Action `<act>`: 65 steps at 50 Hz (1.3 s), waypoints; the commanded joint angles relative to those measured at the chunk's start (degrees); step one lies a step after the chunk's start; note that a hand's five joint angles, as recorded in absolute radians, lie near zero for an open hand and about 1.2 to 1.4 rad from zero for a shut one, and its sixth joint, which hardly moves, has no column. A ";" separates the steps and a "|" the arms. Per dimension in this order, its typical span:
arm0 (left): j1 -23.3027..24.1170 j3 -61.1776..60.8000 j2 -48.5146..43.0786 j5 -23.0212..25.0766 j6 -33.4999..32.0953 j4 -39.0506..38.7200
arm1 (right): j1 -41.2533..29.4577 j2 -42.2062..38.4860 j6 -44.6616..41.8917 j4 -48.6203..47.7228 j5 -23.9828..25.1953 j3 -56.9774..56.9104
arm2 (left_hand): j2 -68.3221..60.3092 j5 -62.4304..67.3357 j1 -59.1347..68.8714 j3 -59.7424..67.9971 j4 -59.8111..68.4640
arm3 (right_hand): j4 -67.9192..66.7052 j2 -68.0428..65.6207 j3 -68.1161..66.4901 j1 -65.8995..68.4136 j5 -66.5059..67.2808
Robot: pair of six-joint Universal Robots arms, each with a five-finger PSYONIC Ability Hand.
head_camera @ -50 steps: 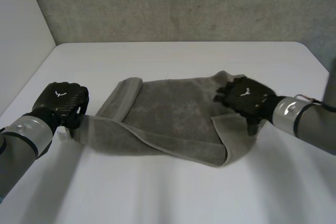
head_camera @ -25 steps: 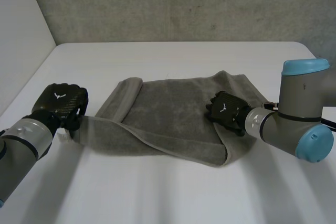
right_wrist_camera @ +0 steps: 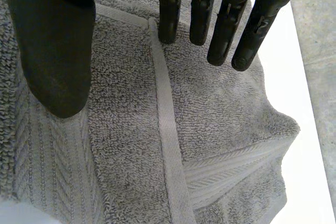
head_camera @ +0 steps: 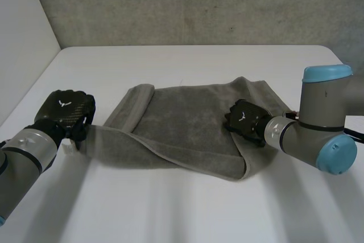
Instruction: Fold the towel.
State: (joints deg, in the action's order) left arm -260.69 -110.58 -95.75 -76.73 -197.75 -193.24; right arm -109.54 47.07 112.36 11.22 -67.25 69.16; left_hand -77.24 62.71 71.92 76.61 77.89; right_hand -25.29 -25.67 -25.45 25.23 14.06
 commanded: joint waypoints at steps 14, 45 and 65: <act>0.00 0.01 -0.05 0.00 0.00 -0.04 | -1.46 -0.32 0.49 -0.06 0.10 0.97 | -2.76 7.29 8.08 3.39 2.11 | -10.98 -10.60 -10.83 11.05 12.22; 0.09 -0.17 0.04 0.00 0.00 0.05 | 1.08 3.46 -0.12 0.47 -0.07 5.45 | -2.76 7.29 8.08 3.39 2.11 | -18.60 -18.22 -18.45 18.67 19.84; -0.09 1.15 0.57 0.00 0.00 0.05 | 5.04 15.49 5.22 0.38 0.72 8.89 | -2.76 7.29 8.08 3.39 2.11 | -54.71 -54.33 -54.55 54.77 55.94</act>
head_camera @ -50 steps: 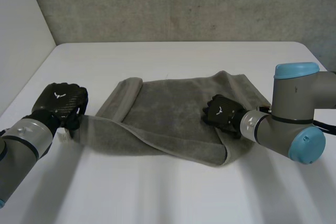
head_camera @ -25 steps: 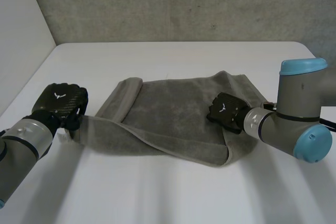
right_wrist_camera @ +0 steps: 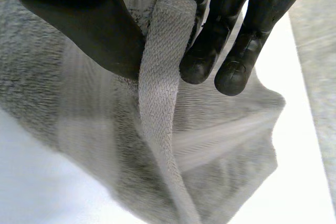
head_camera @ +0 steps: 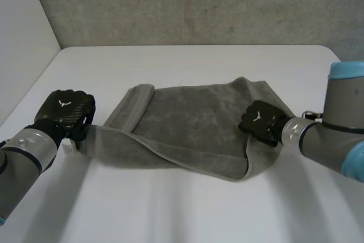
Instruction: Fold the towel.
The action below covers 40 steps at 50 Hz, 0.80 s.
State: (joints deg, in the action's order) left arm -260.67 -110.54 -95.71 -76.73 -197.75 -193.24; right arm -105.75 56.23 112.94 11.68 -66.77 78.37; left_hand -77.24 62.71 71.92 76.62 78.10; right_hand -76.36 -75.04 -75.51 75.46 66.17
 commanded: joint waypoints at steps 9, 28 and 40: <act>-0.55 7.43 7.81 -0.26 0.26 0.84 | 6.79 19.97 23.38 -0.08 0.41 -6.39 | -2.76 7.29 8.08 3.38 1.90 | -3.64 -4.96 -4.49 4.54 3.83; -5.91 25.36 6.27 0.09 7.91 3.22 | 18.74 24.72 39.20 6.77 0.32 -22.74 | -2.76 7.29 8.08 3.38 1.90 | -3.64 -4.96 -4.49 4.54 3.83; -1.52 44.06 -14.21 -0.52 8.35 3.13 | 8.92 8.22 38.06 5.20 -4.67 -31.06 | -2.76 7.29 8.08 3.38 1.90 | -3.64 -4.96 -4.49 4.54 3.83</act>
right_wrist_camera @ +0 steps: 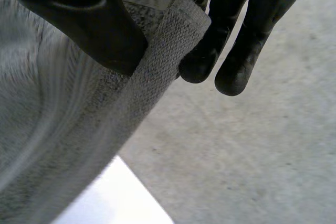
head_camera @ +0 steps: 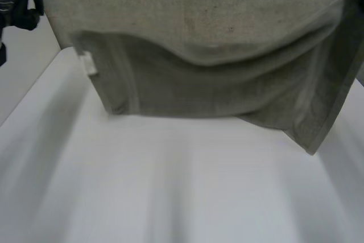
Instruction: Fold the towel.
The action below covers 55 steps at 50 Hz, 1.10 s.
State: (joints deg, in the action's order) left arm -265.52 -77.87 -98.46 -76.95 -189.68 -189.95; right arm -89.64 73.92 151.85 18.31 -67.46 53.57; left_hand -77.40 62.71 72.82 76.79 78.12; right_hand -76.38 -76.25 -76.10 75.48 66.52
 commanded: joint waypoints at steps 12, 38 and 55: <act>7.29 21.91 -19.14 -0.14 7.04 0.46 | -14.60 -18.55 -4.37 -0.11 -12.96 -18.50 | 16.36 -11.68 -11.79 -15.75 -17.09 | -3.62 -3.75 -3.90 4.52 3.48; 9.85 14.59 -37.33 3.12 7.04 -3.41 | -13.99 -3.71 -4.46 -12.32 -7.16 21.90 | 60.79 -56.10 -56.21 -60.18 -61.51 | -3.62 -3.75 -3.90 4.52 3.48; 10.64 41.74 -57.45 1.55 5.81 11.53 | -14.42 -1.68 -4.46 -16.90 -7.25 28.52 | 61.46 -56.78 -56.88 -60.85 -62.18 | -3.62 -3.75 -3.90 4.52 3.48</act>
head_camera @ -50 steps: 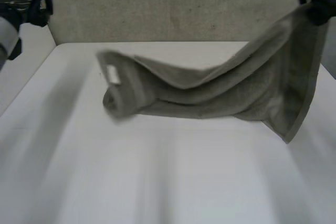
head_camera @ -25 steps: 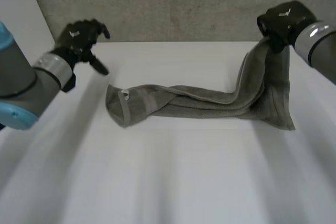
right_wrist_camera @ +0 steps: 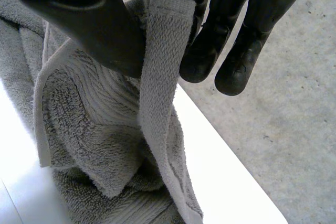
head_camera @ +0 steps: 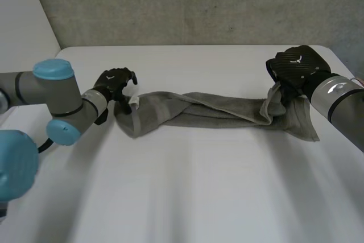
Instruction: Fold the towel.
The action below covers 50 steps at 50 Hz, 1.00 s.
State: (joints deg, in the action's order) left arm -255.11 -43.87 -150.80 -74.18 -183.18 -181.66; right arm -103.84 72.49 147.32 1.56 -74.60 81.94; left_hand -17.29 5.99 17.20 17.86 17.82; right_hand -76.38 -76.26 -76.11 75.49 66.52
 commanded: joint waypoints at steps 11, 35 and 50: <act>1.54 9.59 -6.09 -2.64 -3.67 4.64 | -0.14 -1.12 -0.37 -0.25 -0.10 0.59 | 1.52 -0.22 -1.44 -2.09 -2.05 | -3.62 -3.74 -3.89 4.51 3.48; 6.46 3.18 -1.43 -1.84 -4.02 6.49 | -0.31 -1.91 -0.55 -0.51 -0.10 1.20 | -62.71 64.01 62.80 62.14 62.18 | -3.62 -3.74 -3.89 4.51 3.48; 6.20 -29.12 26.57 0.69 -3.94 3.61 | -0.58 -1.30 -0.55 -0.51 0.16 1.73 | -62.71 64.01 62.80 62.14 62.18 | -3.62 -3.74 -3.89 4.51 3.48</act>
State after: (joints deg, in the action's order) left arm -248.20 -56.22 -137.55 -75.77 -187.16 -175.00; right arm -104.38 70.92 146.77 1.04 -74.54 83.37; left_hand -75.19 61.75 71.64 75.77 77.60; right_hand -76.38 -76.26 -76.11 75.49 66.52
